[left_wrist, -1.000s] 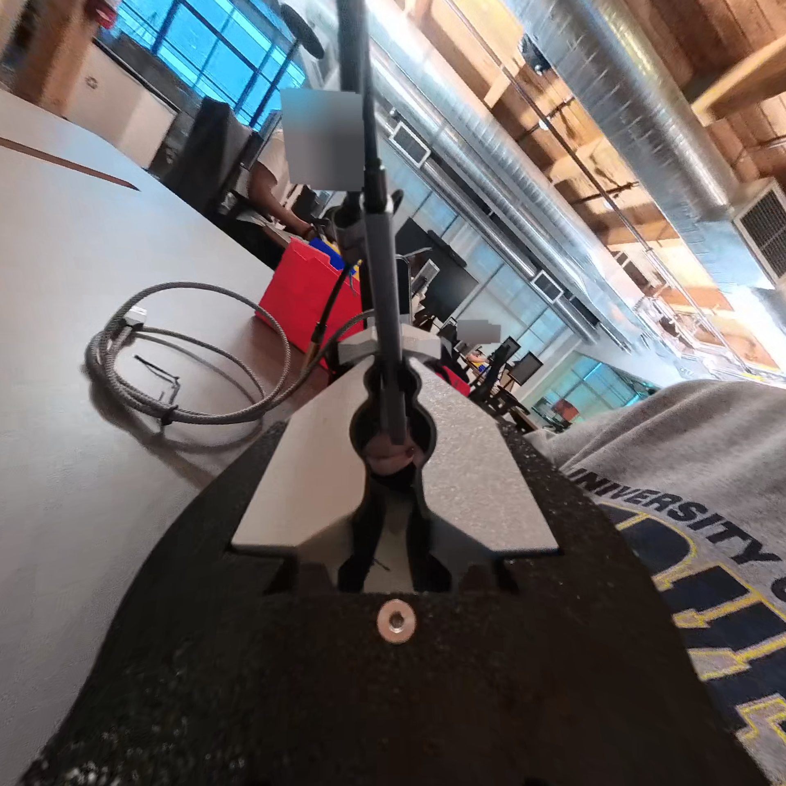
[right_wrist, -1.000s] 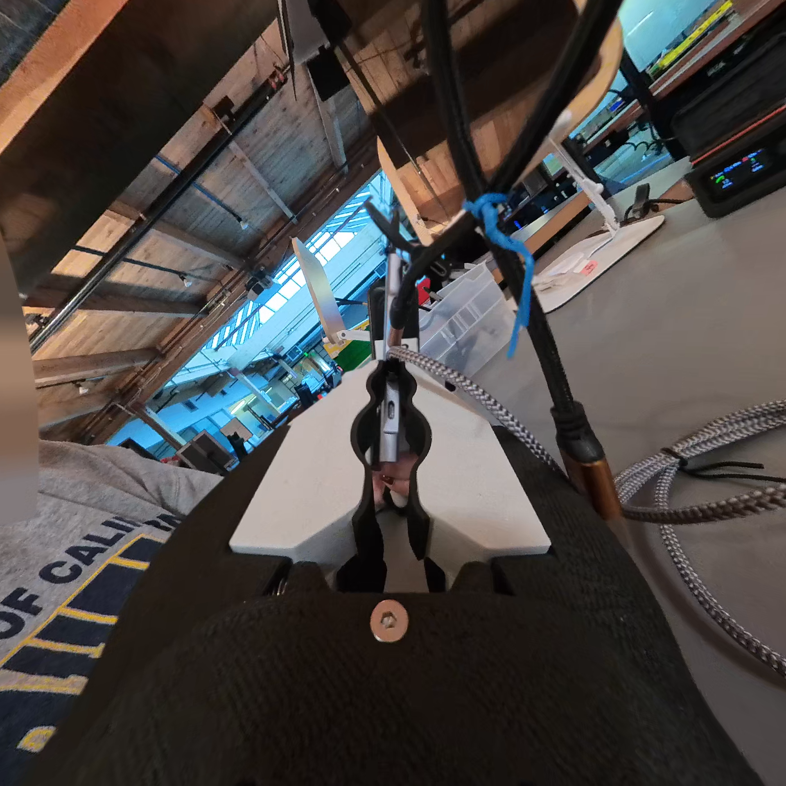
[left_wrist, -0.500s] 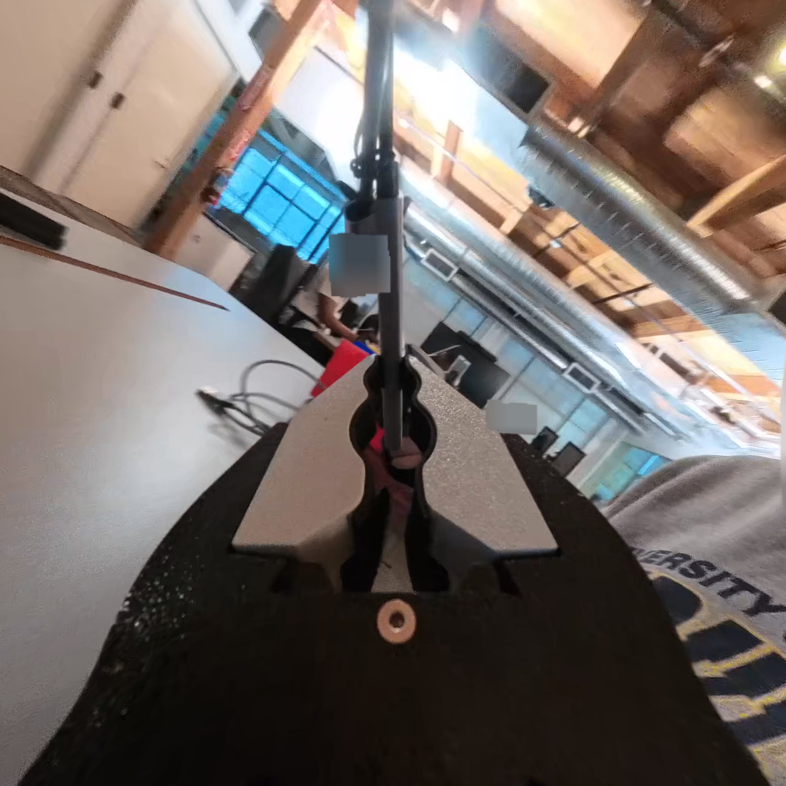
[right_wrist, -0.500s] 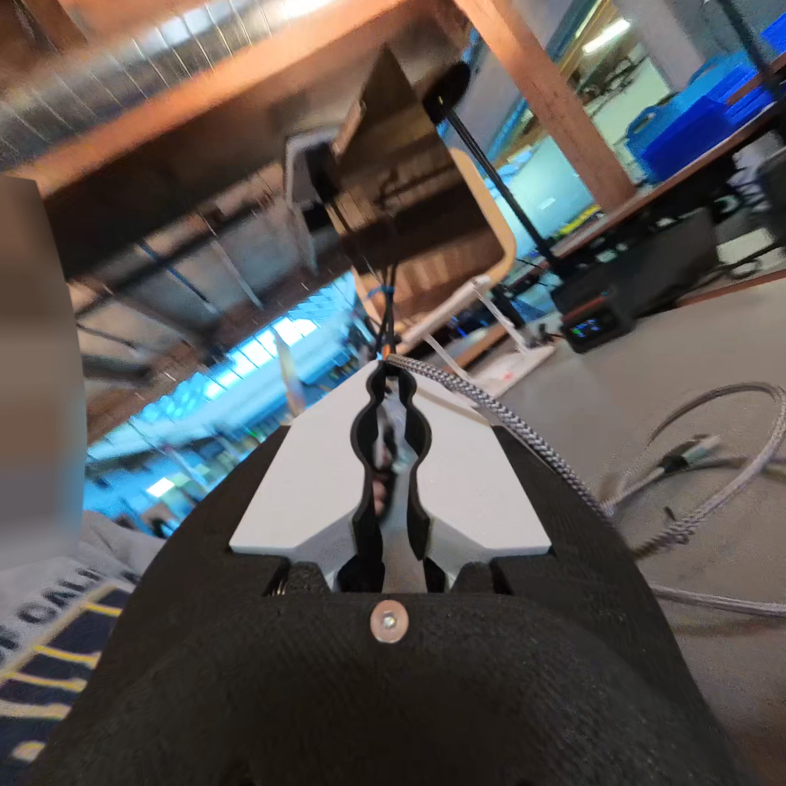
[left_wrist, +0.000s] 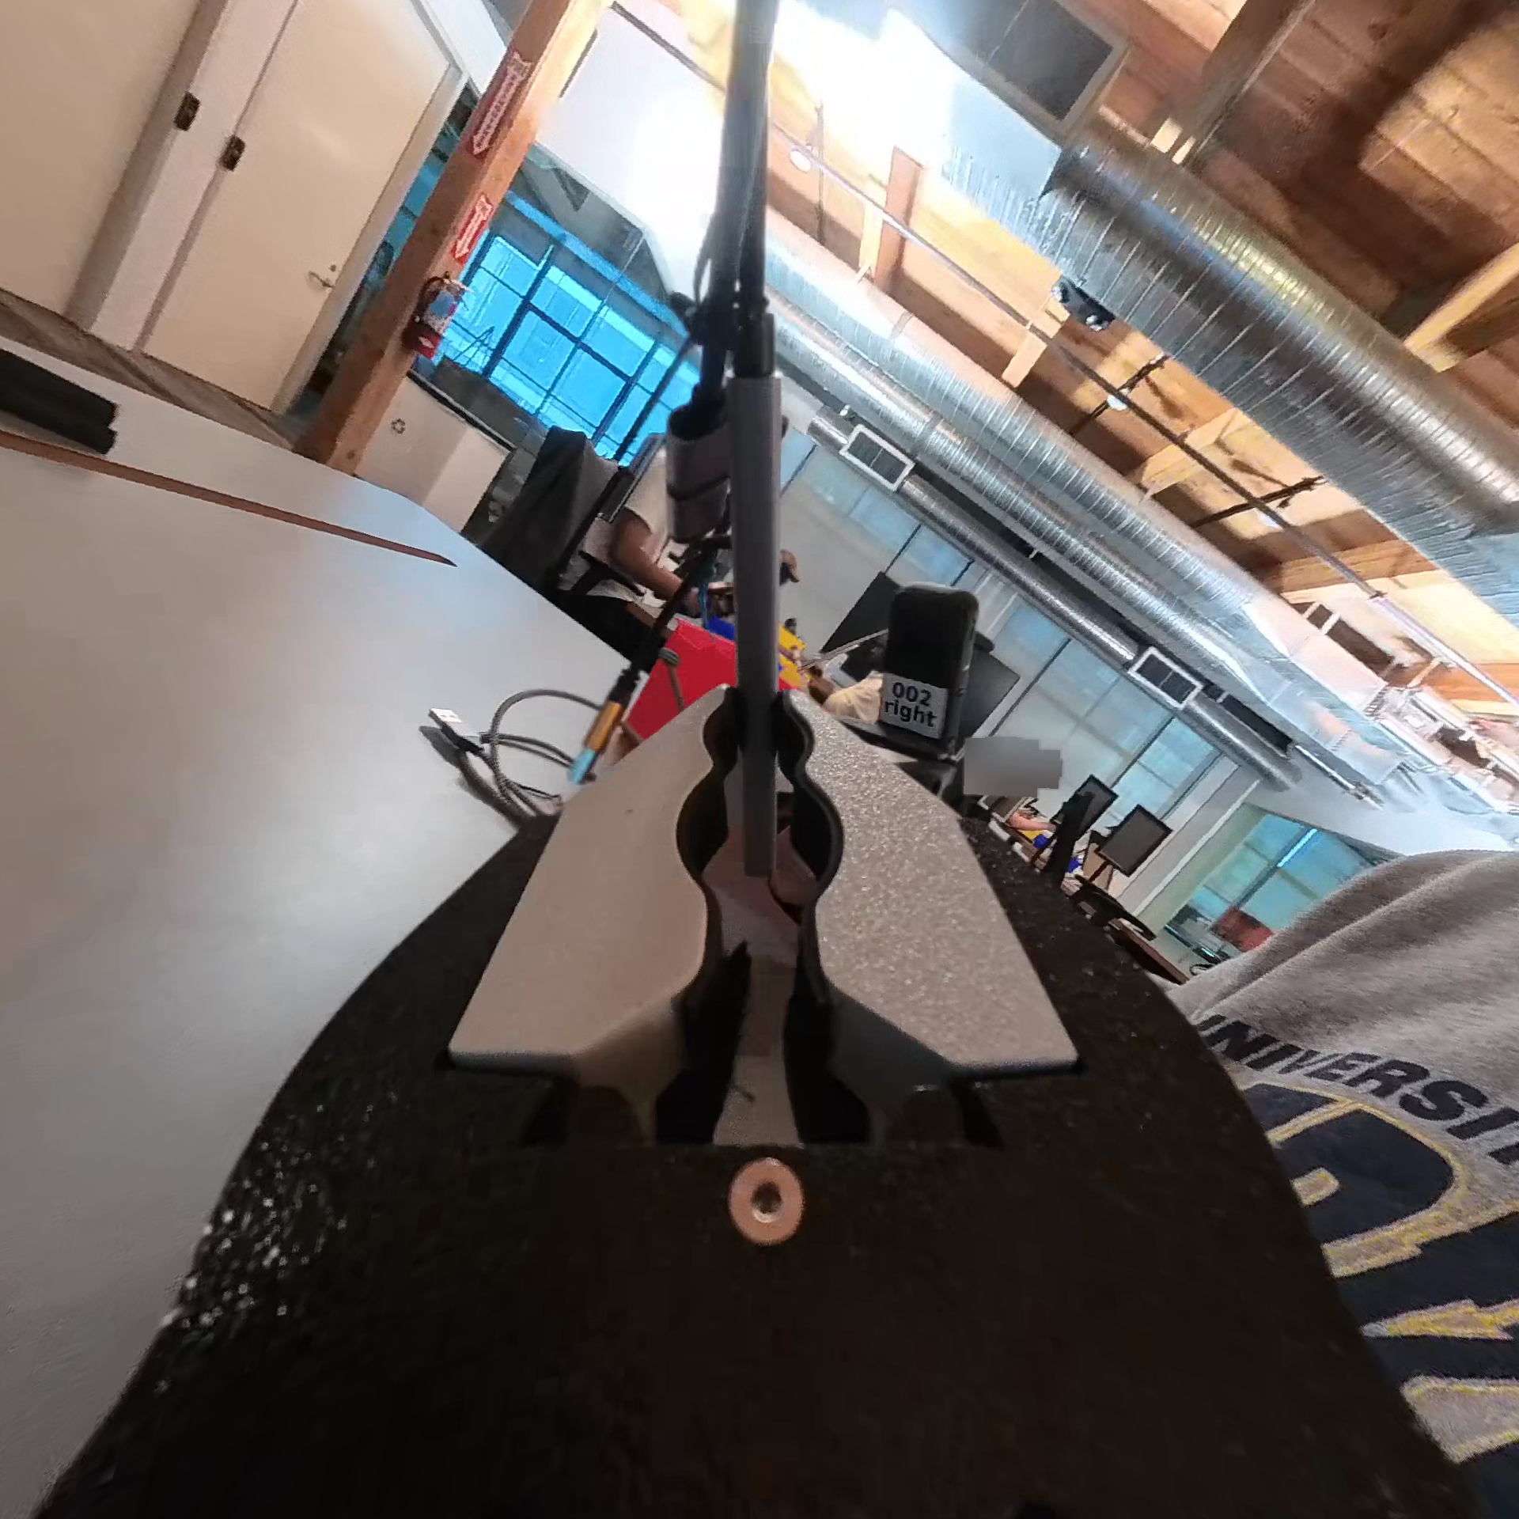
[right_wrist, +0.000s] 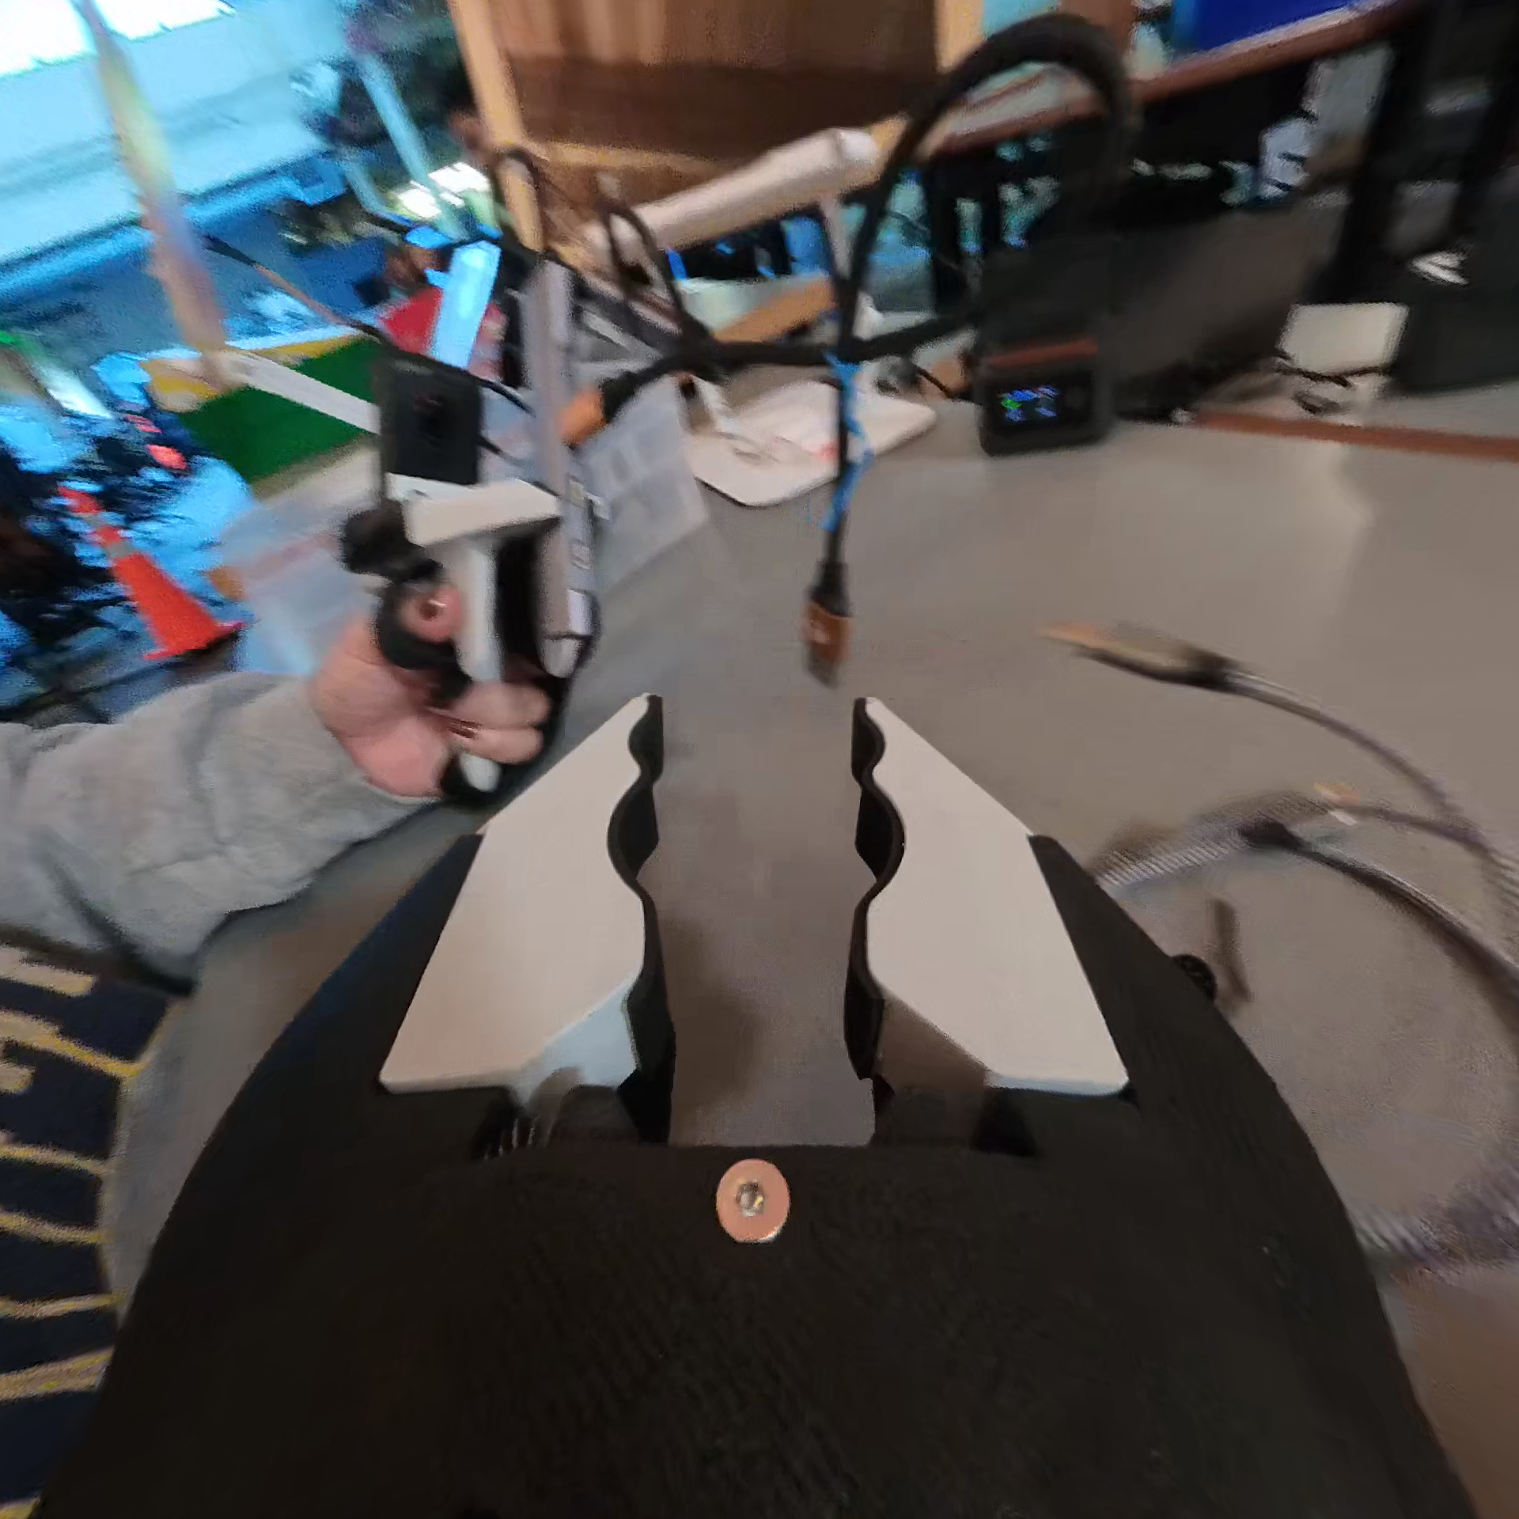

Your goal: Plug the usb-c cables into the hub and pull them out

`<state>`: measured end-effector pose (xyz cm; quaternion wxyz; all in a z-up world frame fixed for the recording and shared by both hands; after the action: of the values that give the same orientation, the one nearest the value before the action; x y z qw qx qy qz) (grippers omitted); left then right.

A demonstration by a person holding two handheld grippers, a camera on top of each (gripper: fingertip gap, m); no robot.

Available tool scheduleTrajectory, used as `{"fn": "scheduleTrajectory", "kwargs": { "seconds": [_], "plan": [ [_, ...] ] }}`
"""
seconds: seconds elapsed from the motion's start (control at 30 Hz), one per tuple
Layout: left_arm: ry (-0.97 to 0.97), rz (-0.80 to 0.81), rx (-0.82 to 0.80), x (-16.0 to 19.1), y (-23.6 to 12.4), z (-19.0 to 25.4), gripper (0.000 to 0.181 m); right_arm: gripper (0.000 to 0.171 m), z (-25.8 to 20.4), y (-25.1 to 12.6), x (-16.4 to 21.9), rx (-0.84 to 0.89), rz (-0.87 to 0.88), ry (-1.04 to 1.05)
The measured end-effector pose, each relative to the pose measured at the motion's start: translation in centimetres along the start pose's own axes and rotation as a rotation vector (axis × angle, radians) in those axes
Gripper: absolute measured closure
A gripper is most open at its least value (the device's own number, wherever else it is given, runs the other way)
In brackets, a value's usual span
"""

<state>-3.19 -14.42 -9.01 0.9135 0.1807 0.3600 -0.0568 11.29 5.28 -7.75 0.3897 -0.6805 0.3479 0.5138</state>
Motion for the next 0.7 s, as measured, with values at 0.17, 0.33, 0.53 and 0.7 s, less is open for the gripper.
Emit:
{"fn": "scheduleTrajectory", "kwargs": {
  "seconds": [0.17, 0.33, 0.53, 0.7],
  "plan": [
    [0.015, -0.007, 0.056, 0.6, 0.7, 0.6, 0.175, 0.132, -2.3, 2.0, -0.7, -0.175, 0.139, 0.057],
    [0.003, -0.071, 0.086, 1.8, 1.6, 0.7, 0.175, 0.134, -2.8, 3.8, -1.2, -0.275, 0.327, 0.285],
    [0.0, -0.127, 0.12, 2.4, 2.2, 0.9, 0.174, 0.165, -2.5, 3.9, -1.0, -0.31, 0.412, 0.395],
    [-0.026, -0.056, 0.147, 1.7, 1.9, 0.9, 0.158, 0.166, -2.5, 4.1, -0.4, -0.341, 0.363, 0.41]
  ]
}}
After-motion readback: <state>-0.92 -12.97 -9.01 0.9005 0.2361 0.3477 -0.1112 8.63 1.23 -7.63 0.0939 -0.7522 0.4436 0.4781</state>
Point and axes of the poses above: each gripper's, where its closed fingertips meet, y out along the fingers, x out of its underside, z = x × y across the jaws, the point moved 10 cm from there along -y, back along the fingers, and after that the axes turned 7 degrees about -y, right-handed, at the moved point
